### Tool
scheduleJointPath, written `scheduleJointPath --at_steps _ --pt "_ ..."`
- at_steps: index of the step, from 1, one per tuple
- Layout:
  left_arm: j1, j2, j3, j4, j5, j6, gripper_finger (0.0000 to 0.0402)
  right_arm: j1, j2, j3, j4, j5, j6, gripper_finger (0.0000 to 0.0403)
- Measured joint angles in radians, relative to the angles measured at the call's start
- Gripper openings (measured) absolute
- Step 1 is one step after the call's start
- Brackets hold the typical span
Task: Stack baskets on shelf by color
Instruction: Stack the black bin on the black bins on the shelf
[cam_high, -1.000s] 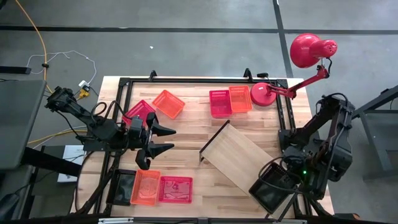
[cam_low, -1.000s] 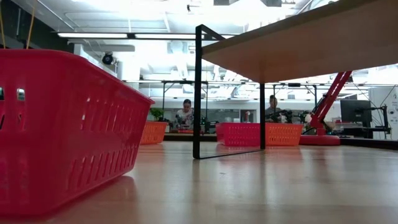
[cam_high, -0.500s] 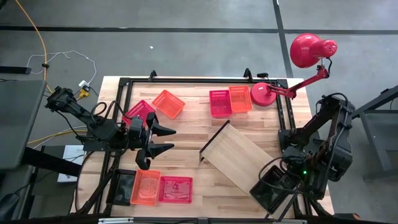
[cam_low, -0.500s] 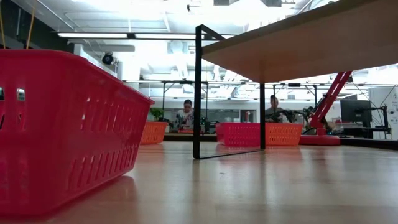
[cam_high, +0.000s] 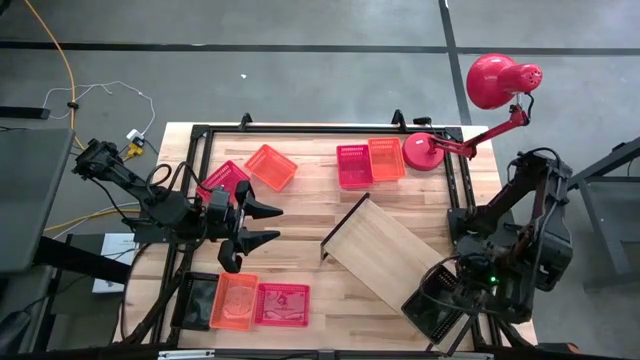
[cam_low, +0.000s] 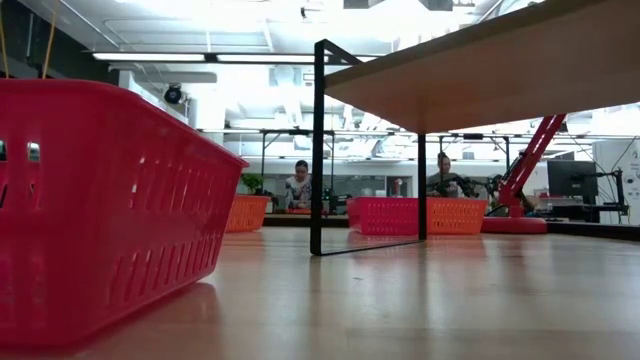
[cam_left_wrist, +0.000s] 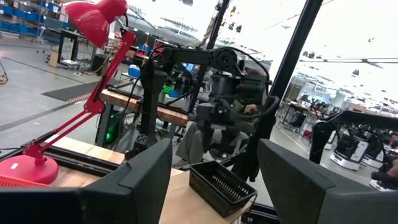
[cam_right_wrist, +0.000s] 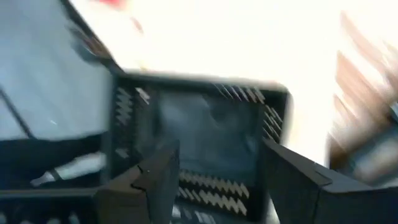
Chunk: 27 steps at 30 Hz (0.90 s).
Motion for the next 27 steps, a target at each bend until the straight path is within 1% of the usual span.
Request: scheduleJointPath --at_steps 4,7,9,11,13,16,19,22,24,27 --pt "0.0 0.0 0.0 0.0 0.0 0.0 0.0225 -0.049 0.0 0.0 0.082 0.143 -0.115 0.0188" --pt "0.0 0.0 0.0 0.0 0.002 -0.026 0.0225 -0.1 0.0 0.0 0.122 0.204 -0.208 0.0178" --pt "0.0 0.0 0.0 0.0 0.025 -0.059 0.0225 -0.141 0.0 0.0 0.151 0.236 -0.283 0.0173" --pt "0.0 0.0 0.0 0.0 0.058 -0.085 0.0225 -0.186 -0.001 -0.01 0.185 0.246 -0.365 0.0169" --pt "0.0 0.0 0.0 0.0 0.09 -0.101 0.0225 -0.239 -0.001 -0.043 0.238 0.225 -0.447 0.0165" --pt "0.0 0.0 0.0 -0.001 0.131 -0.137 0.0225 -0.321 -0.009 -0.146 0.39 0.13 -0.587 0.0161" --pt "0.0 0.0 0.0 -0.026 0.165 -0.188 0.0225 -0.407 -0.034 -0.282 0.646 0.021 -0.732 0.0161" --pt "0.0 0.0 0.001 -0.077 0.24 -0.272 0.0225 -0.489 -0.072 -0.398 0.931 -0.042 -0.856 0.0161" --pt "0.0 0.0 0.019 -0.187 0.304 -0.359 0.0225 -0.532 -0.099 -0.445 1.057 -0.056 -0.92 0.0161" --pt "-0.001 0.003 0.108 -0.521 0.375 -0.502 0.0225 -0.581 -0.131 -0.467 1.122 -0.066 -0.99 0.0161"
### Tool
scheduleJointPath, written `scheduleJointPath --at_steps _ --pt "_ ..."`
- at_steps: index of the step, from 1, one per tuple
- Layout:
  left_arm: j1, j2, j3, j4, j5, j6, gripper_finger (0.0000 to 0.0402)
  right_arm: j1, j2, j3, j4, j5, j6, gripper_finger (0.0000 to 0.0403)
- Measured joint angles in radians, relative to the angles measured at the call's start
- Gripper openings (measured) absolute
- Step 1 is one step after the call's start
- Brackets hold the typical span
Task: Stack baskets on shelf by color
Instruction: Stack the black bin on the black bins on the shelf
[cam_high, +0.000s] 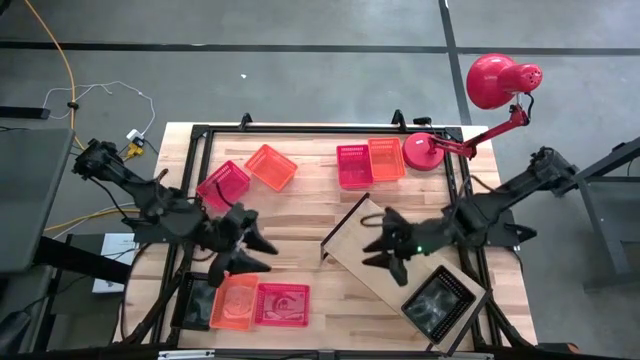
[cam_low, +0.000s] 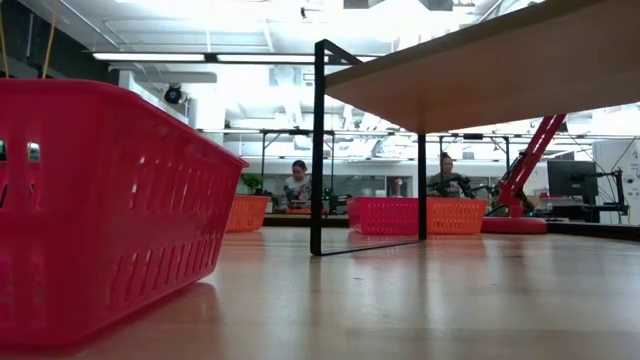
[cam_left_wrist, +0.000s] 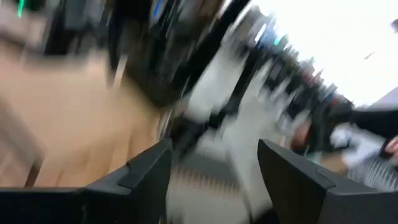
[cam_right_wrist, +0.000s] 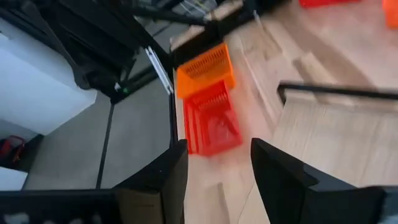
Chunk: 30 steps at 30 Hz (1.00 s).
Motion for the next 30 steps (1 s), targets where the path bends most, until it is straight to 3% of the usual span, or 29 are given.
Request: scheduleJointPath --at_steps 5,10,17,22,30 --pt "-0.032 0.059 0.083 -0.583 0.097 -0.15 0.0225 -0.039 -0.042 0.0 0.025 -0.006 -0.067 0.0161" --pt "-0.174 0.104 0.037 -0.854 0.2 -0.211 0.0225 -0.044 -0.066 0.0 0.021 -0.003 -0.073 0.0161" --pt "-0.399 0.128 -0.137 -0.88 0.178 -0.248 0.0225 -0.044 -0.064 0.0 0.016 -0.001 -0.075 0.0161" --pt "-0.412 0.134 -0.269 -0.836 0.15 -0.261 0.0225 -0.044 -0.063 0.0 0.013 0.007 -0.068 0.0161" --pt "-0.399 0.134 -0.419 -0.699 0.22 -0.245 0.0225 -0.044 -0.063 0.0 0.001 0.019 -0.052 0.0161"
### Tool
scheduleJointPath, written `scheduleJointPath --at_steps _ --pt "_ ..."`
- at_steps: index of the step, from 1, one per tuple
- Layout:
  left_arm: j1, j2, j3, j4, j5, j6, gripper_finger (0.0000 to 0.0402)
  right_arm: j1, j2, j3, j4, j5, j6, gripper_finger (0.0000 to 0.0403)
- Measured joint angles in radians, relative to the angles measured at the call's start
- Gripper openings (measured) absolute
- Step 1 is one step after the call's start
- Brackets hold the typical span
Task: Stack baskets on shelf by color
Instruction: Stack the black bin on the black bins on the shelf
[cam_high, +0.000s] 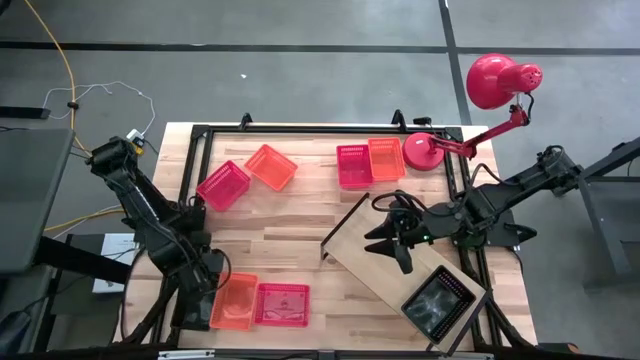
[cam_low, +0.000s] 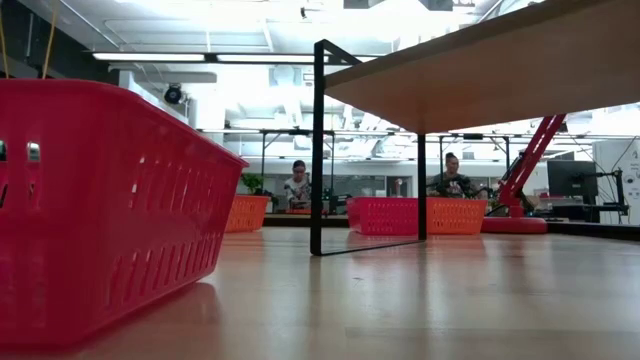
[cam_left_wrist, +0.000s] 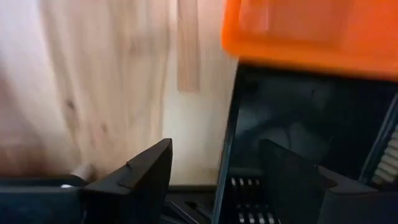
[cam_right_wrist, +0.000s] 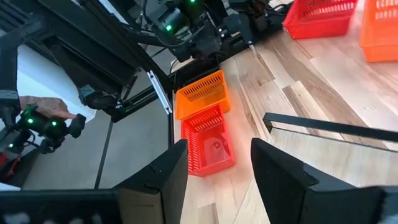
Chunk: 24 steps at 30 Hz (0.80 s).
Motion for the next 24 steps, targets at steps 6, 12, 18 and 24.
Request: scheduleJointPath --at_steps 6,12,18,24 --pt "0.0 0.0 -0.058 0.056 0.053 -0.025 0.0221 0.0 0.0 0.0 -0.004 0.011 0.019 0.0161" --pt "0.001 0.0 -0.058 0.056 0.052 -0.025 0.0145 0.0 0.0 0.0 -0.004 0.011 0.029 0.0161" --pt "0.001 -0.001 -0.057 0.055 0.072 -0.048 0.0013 0.0 0.0 0.0 -0.004 0.011 0.03 0.0161" --pt "0.008 -0.043 -0.008 0.042 0.127 -0.044 0.0004 0.0 0.0 0.0 -0.004 0.011 0.028 0.0161"
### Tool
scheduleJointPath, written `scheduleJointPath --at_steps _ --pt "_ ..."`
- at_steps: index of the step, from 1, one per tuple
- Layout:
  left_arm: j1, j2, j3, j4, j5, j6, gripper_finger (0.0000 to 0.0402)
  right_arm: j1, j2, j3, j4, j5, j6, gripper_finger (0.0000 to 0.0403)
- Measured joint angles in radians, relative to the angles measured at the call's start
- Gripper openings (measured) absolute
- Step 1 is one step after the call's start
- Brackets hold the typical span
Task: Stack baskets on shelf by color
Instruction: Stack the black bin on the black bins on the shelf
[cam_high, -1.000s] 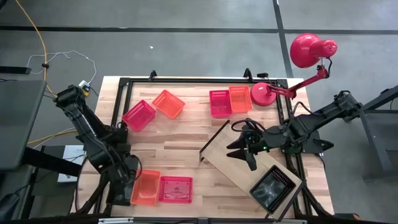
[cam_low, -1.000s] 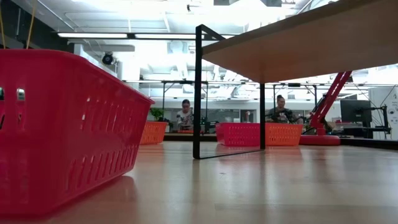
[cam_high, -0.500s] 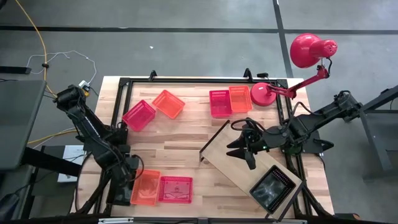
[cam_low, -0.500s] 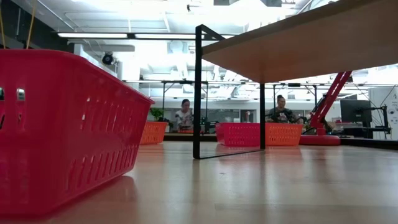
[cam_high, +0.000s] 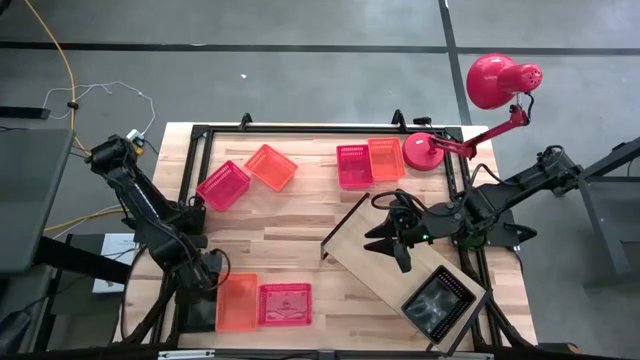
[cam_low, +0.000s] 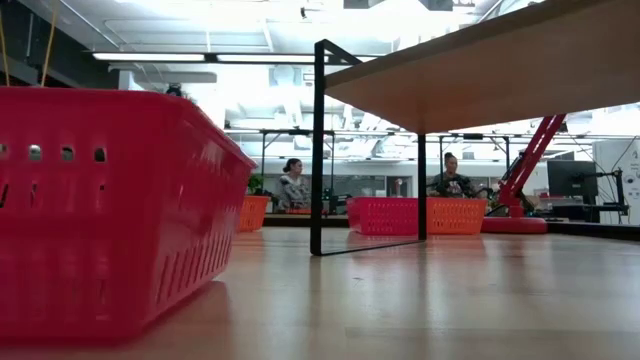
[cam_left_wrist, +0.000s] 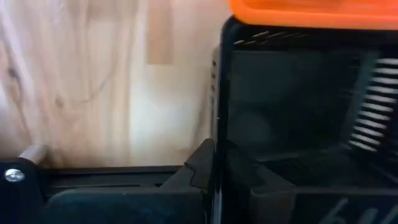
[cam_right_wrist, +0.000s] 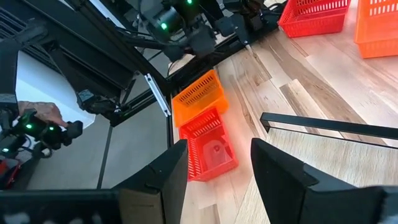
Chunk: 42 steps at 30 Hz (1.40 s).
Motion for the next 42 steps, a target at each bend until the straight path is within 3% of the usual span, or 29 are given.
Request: scheduleJointPath --at_steps 6,13,21,25,31,38,42 --pt "0.0 -0.094 0.086 -0.051 0.002 -0.008 0.0002 0.0 0.0 0.0 0.0 0.0 -0.008 0.0161" --pt "0.01 -0.172 0.139 -0.3 -0.027 -0.074 0.0001 0.0 0.0 0.0 -0.003 0.0 -0.009 0.0161" --pt "0.133 -0.242 0.182 -0.274 -0.053 -0.061 0.0 0.0 0.0 0.0 0.0 -0.04 0.0 0.0161" --pt "0.216 -0.243 0.295 -0.274 -0.146 0.001 0.0 0.0 0.0 0.001 0.009 -0.059 0.019 0.0161" --pt "0.349 -0.198 0.514 -0.271 -0.37 0.13 0.0 0.0 -0.001 0.001 0.078 -0.07 0.02 0.0161" --pt "0.515 -0.032 0.734 -0.247 -0.63 0.235 0.0 0.0 -0.001 0.019 0.14 -0.08 0.046 0.016" --pt "0.6 0.083 0.801 -0.214 -0.759 0.249 0.0 0.009 0.006 0.09 0.063 0.017 0.038 0.0152"
